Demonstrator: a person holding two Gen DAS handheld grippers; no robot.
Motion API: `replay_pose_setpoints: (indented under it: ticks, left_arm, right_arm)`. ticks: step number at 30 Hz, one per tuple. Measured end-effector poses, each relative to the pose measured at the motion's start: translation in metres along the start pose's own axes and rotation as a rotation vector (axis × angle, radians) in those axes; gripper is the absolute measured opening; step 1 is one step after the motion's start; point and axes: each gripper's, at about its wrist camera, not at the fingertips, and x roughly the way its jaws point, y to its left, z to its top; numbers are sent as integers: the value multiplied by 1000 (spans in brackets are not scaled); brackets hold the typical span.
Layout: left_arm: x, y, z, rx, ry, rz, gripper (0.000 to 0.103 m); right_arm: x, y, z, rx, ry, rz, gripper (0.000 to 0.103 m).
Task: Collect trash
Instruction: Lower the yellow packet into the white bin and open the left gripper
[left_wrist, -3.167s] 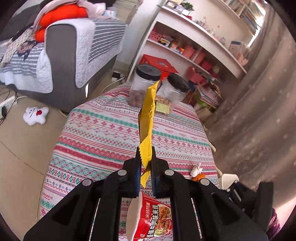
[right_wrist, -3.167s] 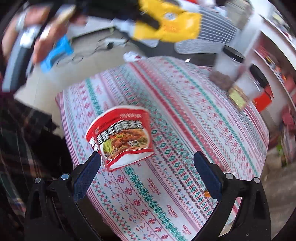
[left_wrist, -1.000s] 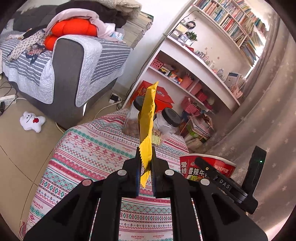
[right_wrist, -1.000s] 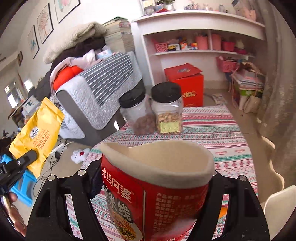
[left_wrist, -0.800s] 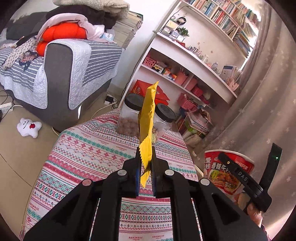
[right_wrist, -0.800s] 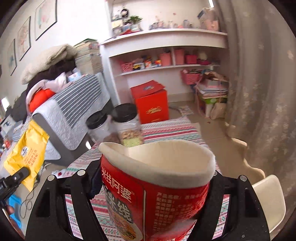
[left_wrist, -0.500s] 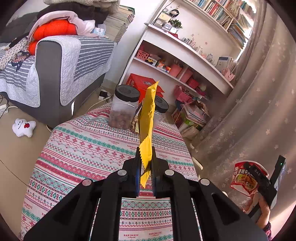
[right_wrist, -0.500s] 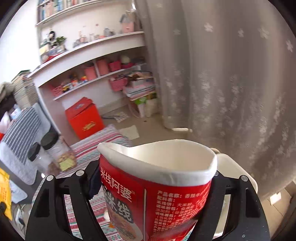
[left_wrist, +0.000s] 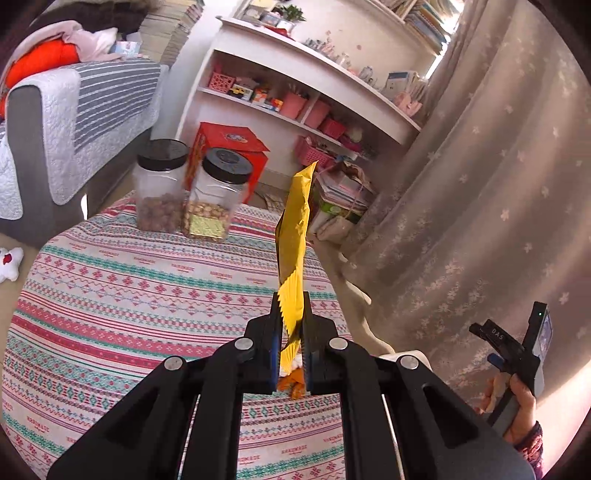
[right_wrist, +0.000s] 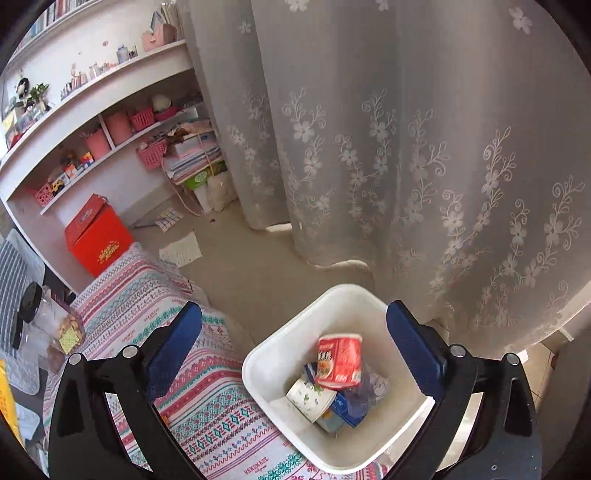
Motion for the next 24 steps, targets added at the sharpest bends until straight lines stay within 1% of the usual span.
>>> replay_pose_setpoints:
  ticks: [2, 4, 8, 12, 15, 17, 20, 21, 23, 24]
  left_arm:
    - [19, -24, -2, 20, 32, -34, 9]
    - [39, -51, -5, 41, 63, -76, 9]
    - [79, -112, -14, 113, 122, -145, 9]
    - [113, -168, -31, 159, 183, -216, 9]
    - [134, -203, -44, 187, 233, -265, 9]
    - [148, -224, -53, 203, 263, -286, 9]
    - [170, -248, -67, 194, 323, -313, 10]
    - [179, -254, -72, 184, 355, -319, 13]
    - [194, -259, -85, 163, 412, -300, 37]
    - [197, -258, -89, 153, 423, -278, 61]
  right_arm:
    - [-5, -8, 8, 14, -38, -6, 96]
    - [-8, -19, 15, 37, -58, -18, 96]
    - [-8, -43, 26, 96, -61, -21, 96]
    - [-7, -66, 34, 140, -73, -52, 96]
    - [-7, -80, 37, 171, -86, -83, 96]
    - [-6, -89, 39, 203, -83, -82, 96]
    - [-7, -99, 41, 239, -88, -80, 96]
    - [-8, -101, 42, 245, -91, -80, 96]
    - [-9, -103, 42, 253, -92, -80, 96]
    - [-9, -104, 42, 256, -90, -77, 96]
